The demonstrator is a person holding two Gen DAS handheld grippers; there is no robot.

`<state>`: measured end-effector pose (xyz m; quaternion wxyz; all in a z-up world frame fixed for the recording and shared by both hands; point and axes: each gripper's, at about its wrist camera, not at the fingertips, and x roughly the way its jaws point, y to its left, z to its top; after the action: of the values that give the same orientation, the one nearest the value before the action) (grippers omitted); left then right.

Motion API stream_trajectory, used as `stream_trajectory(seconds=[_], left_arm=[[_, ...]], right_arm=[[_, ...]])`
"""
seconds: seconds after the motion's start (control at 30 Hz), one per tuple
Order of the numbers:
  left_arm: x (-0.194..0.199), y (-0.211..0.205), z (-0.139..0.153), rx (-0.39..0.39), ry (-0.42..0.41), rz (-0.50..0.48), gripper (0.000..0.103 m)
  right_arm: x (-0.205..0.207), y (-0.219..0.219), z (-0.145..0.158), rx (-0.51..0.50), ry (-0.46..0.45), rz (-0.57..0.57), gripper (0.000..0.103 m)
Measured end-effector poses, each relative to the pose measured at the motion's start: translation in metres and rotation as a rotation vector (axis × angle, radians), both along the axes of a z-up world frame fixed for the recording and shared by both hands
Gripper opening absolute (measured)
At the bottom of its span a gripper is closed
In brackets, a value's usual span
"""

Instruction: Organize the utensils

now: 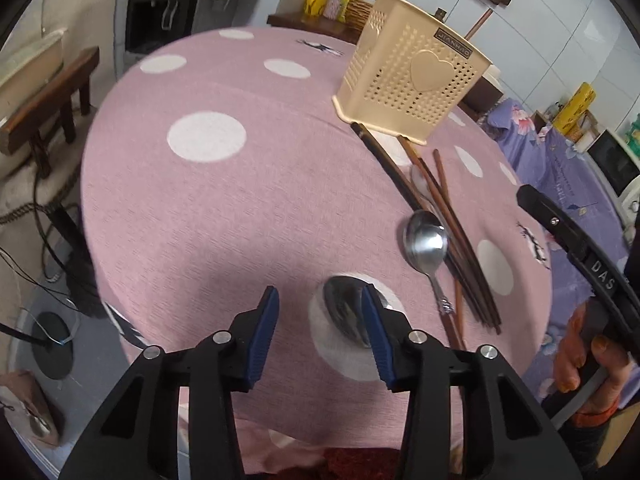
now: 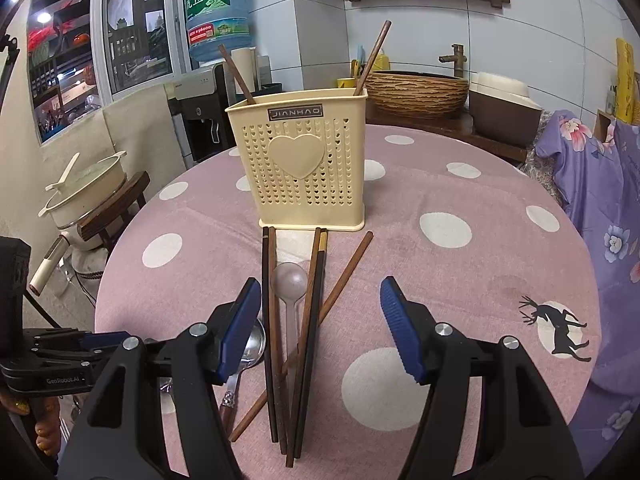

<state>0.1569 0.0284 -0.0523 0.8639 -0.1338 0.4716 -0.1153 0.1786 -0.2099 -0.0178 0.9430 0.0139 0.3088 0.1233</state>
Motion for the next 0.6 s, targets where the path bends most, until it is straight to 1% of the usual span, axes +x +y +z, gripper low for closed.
stream_trajectory(seconds=[0.13,0.2,0.33,0.37,0.47,0.53,0.6], left_arm=[[0.004,-0.001,-0.003,-0.01,-0.011,-0.007,0.041],[0.006,0.001,-0.004,-0.032,-0.012,-0.018,0.04],[0.01,0.001,-0.005,-0.048,-0.007,-0.058,0.029],[0.011,0.0,-0.006,-0.05,-0.008,-0.071,0.028],[0.013,-0.003,-0.006,-0.039,-0.016,-0.104,0.021],[0.013,-0.003,-0.008,-0.066,-0.013,-0.132,0.017],[0.012,-0.001,-0.01,-0.085,-0.012,-0.14,0.013]], right_arm=[[-0.004,0.002,-0.001,0.002,0.001,0.005,0.062],[-0.004,0.002,-0.001,-0.002,0.002,0.007,0.062],[0.0,0.005,-0.002,-0.007,0.007,0.024,0.062],[0.001,0.006,-0.003,-0.005,0.009,0.037,0.062],[0.01,0.011,-0.004,0.021,0.039,0.134,0.062],[0.018,0.015,-0.006,0.05,0.079,0.223,0.062],[0.025,0.021,-0.009,0.054,0.11,0.299,0.061]])
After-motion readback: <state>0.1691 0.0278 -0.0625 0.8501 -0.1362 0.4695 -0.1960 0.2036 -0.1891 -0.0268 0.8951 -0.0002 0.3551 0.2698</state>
